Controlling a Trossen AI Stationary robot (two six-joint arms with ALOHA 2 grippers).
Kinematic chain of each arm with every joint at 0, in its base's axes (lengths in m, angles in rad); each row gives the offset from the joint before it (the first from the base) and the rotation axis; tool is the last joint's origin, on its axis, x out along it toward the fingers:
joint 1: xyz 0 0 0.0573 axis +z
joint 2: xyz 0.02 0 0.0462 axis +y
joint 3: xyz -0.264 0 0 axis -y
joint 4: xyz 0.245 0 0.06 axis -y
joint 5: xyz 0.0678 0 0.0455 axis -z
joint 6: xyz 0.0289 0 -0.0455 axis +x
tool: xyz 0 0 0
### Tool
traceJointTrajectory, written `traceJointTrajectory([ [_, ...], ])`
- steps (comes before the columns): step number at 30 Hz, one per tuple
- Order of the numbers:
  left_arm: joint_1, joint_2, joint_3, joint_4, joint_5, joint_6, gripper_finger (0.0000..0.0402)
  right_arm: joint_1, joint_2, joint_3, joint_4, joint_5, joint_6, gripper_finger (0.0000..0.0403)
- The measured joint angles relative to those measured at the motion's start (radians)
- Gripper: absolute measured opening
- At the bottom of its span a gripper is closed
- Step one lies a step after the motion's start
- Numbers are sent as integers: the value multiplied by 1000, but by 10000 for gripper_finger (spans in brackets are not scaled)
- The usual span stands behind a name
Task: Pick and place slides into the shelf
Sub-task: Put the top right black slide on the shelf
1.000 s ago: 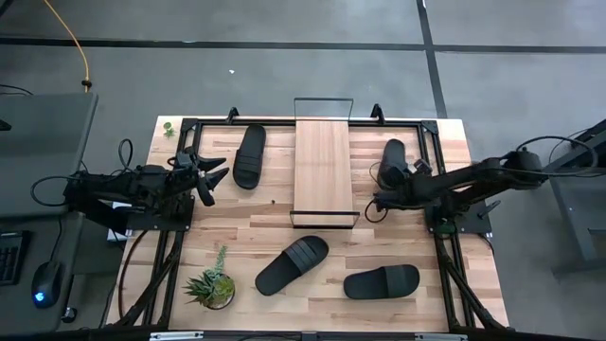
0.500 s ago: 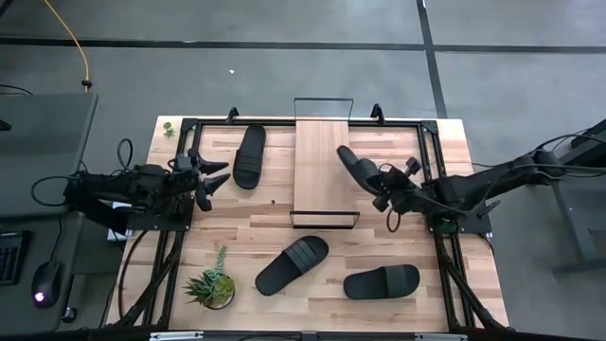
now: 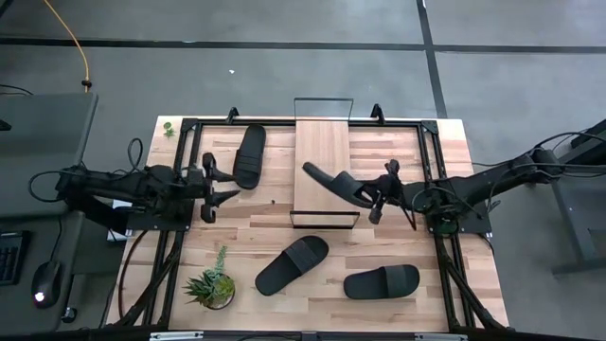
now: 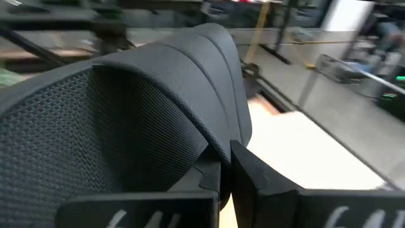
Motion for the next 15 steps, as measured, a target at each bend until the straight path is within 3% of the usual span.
traceJointTrajectory([
  [8, 0, 183, 0, 126, 106, 135, 166, 0, 3, 0, 78, -171, 27, 0],
  [15, 0, 343, 0, 310, 152, 154, 166, 0, 73, 0, 260, -341, 8, 0],
])
